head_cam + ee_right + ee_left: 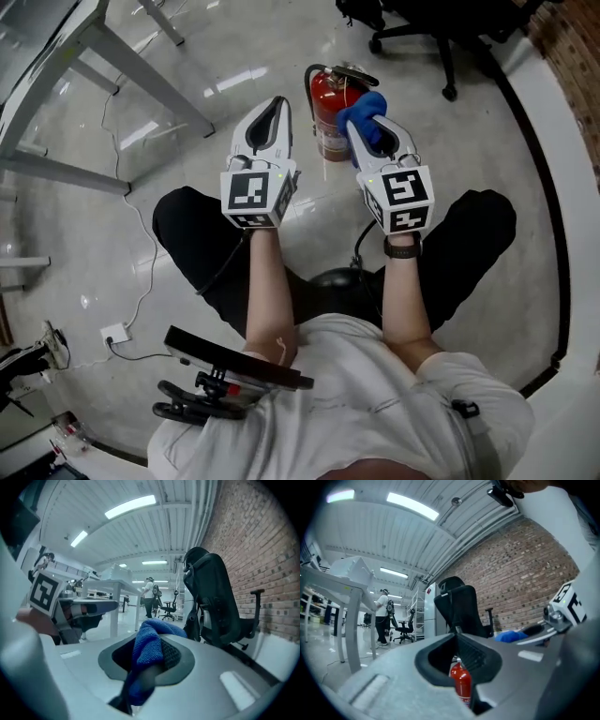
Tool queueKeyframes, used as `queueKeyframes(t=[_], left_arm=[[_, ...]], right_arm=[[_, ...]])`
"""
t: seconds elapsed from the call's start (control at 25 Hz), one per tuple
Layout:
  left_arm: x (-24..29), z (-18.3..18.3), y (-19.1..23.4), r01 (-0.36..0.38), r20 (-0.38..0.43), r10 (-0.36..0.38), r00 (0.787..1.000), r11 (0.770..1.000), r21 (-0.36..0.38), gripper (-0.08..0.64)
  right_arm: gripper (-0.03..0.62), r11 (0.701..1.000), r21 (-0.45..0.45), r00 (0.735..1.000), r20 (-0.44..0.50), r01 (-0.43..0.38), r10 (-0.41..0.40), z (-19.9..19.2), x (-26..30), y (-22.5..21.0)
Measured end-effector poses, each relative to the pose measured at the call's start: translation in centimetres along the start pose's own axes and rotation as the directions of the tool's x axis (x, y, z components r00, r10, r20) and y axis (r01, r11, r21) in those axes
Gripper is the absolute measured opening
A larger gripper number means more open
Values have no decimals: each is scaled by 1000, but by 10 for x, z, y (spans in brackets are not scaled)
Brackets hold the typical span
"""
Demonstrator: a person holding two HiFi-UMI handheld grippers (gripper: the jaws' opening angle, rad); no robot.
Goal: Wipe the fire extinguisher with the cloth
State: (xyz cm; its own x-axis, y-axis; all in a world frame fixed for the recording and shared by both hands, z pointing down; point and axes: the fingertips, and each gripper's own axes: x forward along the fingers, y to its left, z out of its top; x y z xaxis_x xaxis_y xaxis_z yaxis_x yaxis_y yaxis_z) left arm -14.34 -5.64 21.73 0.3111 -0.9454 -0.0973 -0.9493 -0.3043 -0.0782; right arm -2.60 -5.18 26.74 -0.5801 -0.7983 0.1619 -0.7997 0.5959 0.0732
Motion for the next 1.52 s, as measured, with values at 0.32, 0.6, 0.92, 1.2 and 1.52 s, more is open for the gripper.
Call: queueKeyframes(t=[0.32,0.6,0.92,1.2,1.52], left_arm=[[18,-12,53,47,-18,-48,999,999,-11,8],[7,-37,112,61,-55,-62,997,998,-21,6],[24,-61,157,85,-60,-91,994,992,-91,6],[29,-85,189,110,-82,-120,989,987,-119,6],[32,-117,199,96,-112,-117,987,979,-178,5]], right_arm=[[78,858,-501,971,-240,-114,-11,6,74,31],[79,638,-710,854,-497,-298,-154,-33,167,43],[80,587,-799,770,-455,-132,-447,-84,214,33],[78,621,-784,706,-444,-7,-552,-149,230,54],[77,780,-619,629,-571,92,-528,-318,245,53]])
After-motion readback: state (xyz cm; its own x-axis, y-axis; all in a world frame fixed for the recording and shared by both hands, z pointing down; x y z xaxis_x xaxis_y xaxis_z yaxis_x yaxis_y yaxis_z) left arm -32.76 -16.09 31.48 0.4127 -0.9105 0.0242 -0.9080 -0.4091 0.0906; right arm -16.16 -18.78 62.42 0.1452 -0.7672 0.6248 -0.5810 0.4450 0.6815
